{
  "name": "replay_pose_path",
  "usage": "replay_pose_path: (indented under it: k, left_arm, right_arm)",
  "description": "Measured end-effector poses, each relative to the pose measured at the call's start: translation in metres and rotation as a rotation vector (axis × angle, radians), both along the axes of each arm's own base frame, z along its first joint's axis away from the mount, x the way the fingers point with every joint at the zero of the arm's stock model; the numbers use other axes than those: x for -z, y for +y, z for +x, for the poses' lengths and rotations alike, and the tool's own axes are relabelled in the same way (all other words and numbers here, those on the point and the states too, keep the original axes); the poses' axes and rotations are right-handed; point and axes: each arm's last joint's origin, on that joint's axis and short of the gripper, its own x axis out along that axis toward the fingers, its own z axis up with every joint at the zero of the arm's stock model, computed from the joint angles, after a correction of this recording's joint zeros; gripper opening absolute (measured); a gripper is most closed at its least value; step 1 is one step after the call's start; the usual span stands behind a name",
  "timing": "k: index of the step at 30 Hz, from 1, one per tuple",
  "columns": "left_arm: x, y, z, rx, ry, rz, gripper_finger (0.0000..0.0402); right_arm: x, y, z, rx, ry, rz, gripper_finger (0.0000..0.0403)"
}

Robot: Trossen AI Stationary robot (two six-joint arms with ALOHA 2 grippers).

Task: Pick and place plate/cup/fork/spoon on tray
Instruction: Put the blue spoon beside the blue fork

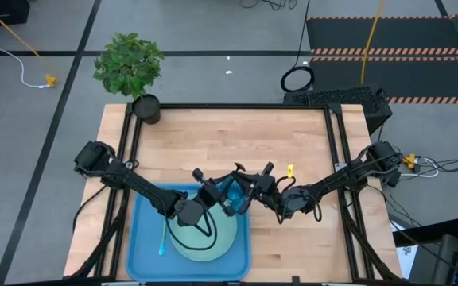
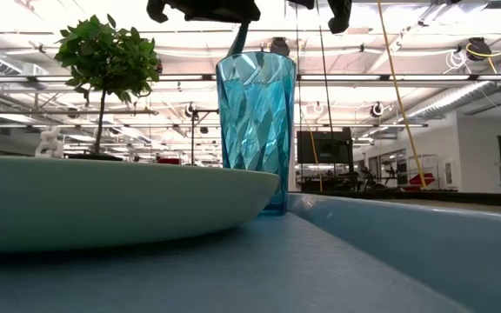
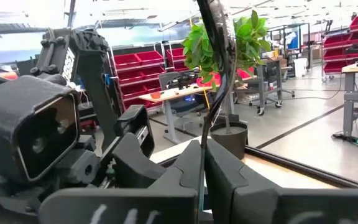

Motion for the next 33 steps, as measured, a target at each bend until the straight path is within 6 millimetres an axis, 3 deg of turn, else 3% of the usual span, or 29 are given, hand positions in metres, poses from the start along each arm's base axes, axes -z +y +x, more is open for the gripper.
replay_pose_path:
  k: [6, 23, 33]
  left_arm:
    - [0.000, -0.001, 0.000, 0.000, 0.002, 0.004, 0.0034]
    - [-0.002, -0.010, -0.004, 0.025, 0.008, 0.020, 0.0033]
    - [-0.016, -0.017, -0.016, 0.050, 0.001, 0.023, 0.0034]
  right_arm:
    - [0.000, 0.000, 0.000, -0.001, -0.002, 0.004, 0.0000]
    - [-0.001, 0.005, -0.002, -0.007, 0.048, -0.084, 0.0040]
    - [-0.002, 0.011, -0.003, -0.052, 0.097, -0.201, 0.0037]
